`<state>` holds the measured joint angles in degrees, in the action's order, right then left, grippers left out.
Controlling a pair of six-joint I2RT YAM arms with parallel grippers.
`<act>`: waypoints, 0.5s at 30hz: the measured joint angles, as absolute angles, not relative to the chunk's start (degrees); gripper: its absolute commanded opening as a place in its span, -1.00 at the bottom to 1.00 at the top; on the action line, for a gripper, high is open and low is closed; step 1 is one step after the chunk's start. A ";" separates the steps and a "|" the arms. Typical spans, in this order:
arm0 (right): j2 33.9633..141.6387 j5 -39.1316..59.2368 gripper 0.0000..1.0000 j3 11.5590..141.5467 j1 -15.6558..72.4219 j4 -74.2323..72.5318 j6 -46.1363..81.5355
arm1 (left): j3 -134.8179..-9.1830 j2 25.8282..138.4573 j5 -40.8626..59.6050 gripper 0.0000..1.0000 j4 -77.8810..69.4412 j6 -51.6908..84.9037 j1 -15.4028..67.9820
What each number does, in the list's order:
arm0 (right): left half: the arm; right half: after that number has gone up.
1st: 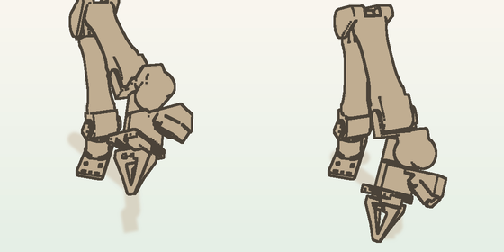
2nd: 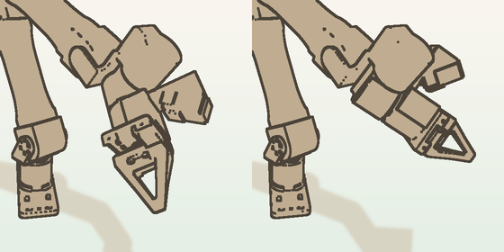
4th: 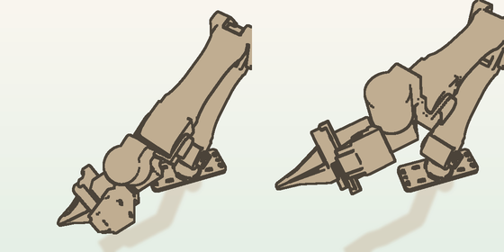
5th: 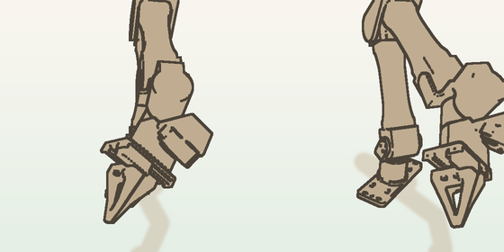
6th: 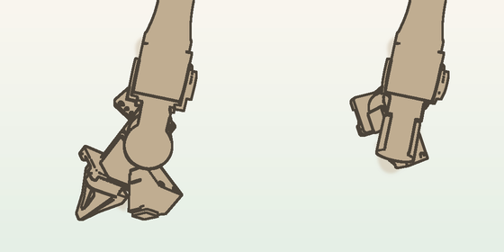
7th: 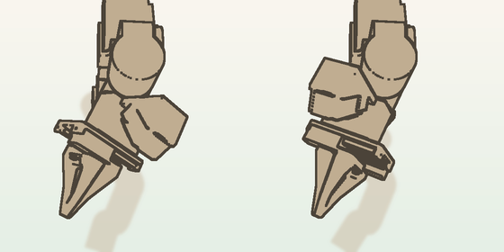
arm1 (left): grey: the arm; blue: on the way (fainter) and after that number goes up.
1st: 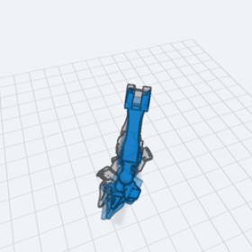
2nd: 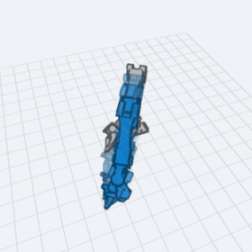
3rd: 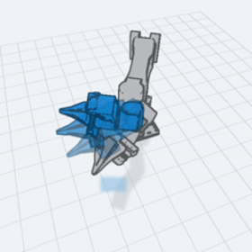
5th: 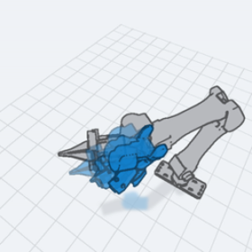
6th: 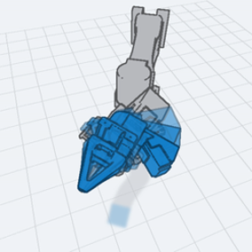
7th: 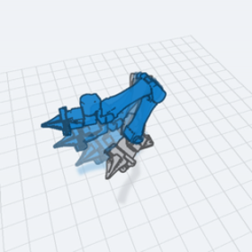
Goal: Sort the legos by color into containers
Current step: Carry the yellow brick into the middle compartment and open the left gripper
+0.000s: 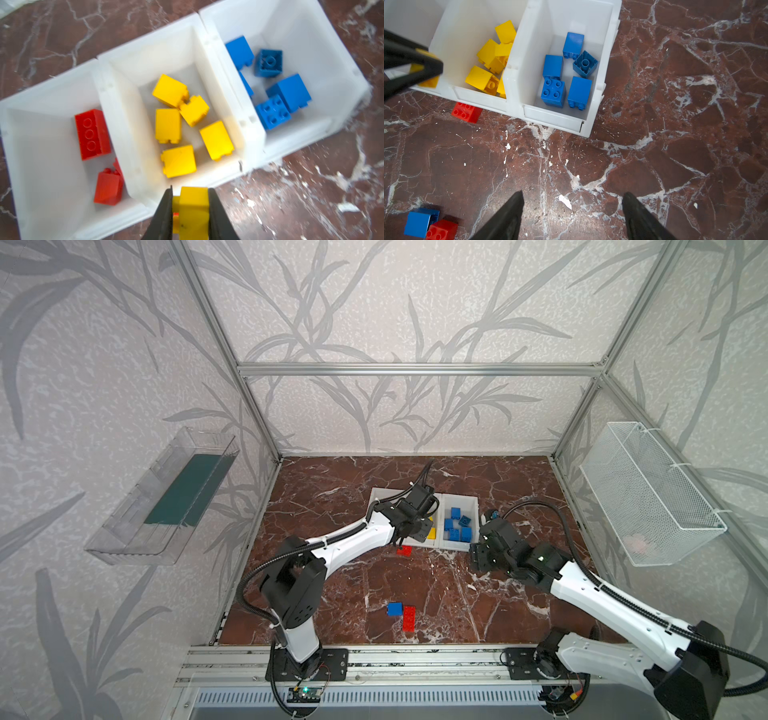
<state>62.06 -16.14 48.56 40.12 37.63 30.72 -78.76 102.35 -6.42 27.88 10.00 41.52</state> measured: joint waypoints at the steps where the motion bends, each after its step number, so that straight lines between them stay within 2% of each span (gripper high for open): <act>1: 61.65 -16.14 0.51 48.42 40.10 37.85 30.87 | -79.68 103.48 -6.39 -0.57 27.90 9.98 40.66; 6: 59.11 -16.40 0.51 47.13 40.05 39.13 31.77 | -81.41 107.59 -5.85 -0.53 28.27 10.02 38.89; 15: 57.89 -16.51 0.51 46.44 40.05 40.58 32.58 | -81.52 108.12 -2.09 -0.46 27.90 10.81 38.94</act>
